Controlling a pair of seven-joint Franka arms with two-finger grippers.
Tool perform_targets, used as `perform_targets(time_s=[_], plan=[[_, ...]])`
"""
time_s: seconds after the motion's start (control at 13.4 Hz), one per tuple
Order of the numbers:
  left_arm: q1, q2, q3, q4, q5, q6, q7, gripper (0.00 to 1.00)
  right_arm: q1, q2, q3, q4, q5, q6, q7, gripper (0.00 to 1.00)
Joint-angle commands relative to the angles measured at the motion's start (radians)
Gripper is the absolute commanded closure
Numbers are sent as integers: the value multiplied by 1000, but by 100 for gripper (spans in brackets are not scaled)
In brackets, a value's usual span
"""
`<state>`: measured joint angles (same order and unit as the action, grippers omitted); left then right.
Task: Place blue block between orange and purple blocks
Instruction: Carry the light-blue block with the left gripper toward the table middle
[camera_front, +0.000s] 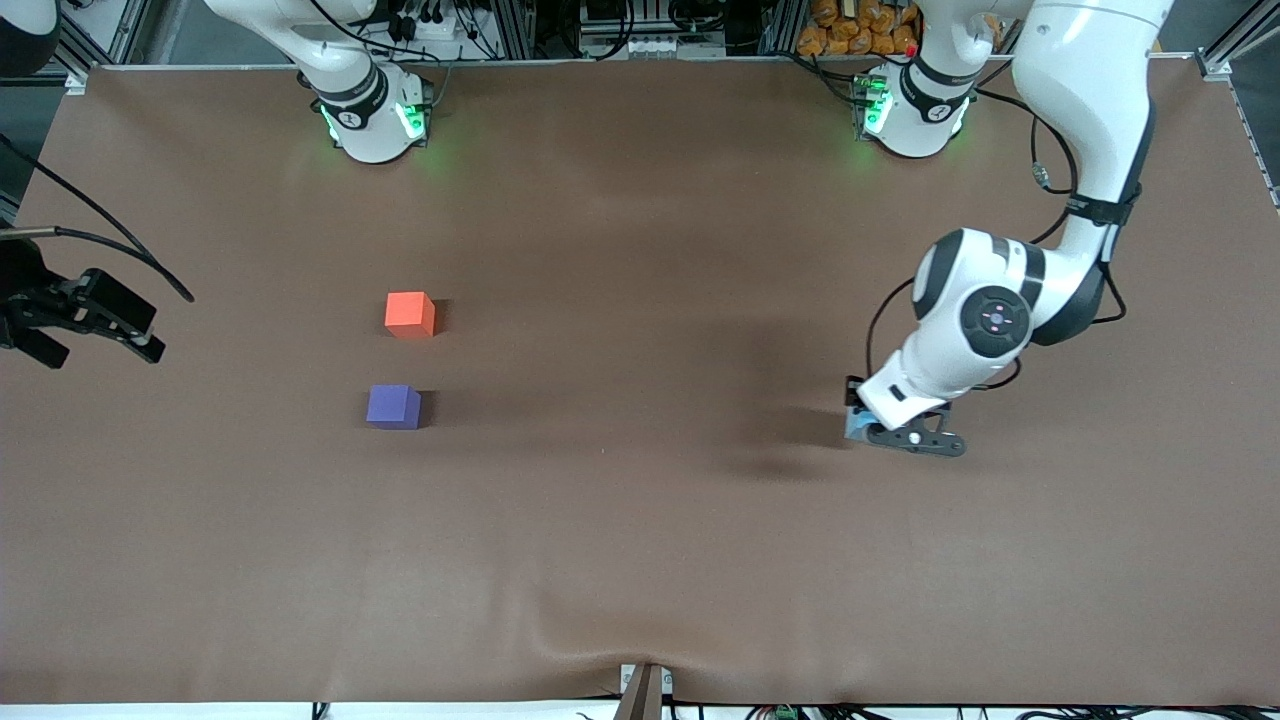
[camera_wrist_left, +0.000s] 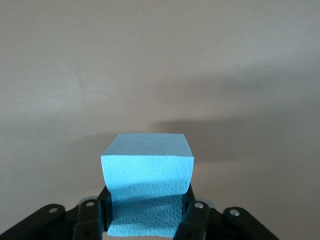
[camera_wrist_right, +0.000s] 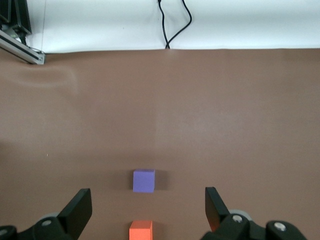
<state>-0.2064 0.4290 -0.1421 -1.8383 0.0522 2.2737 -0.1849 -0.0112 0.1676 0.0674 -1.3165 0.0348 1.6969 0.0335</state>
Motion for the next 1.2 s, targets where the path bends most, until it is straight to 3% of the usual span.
perform_targets(time_s=[0.0, 0.6, 1.12], plan=[[-83, 43, 6, 97, -3, -48, -68, 100, -10, -5, 14, 16, 8, -45, -10, 0], [-362, 278, 7, 393, -2, -48, -459, 100, -6, -8, 17, 19, 7, -146, -12, 0], [-536, 441, 16, 551, -32, -48, -694, 100, -1, 0, 14, 8, -4, -232, -12, 0]])
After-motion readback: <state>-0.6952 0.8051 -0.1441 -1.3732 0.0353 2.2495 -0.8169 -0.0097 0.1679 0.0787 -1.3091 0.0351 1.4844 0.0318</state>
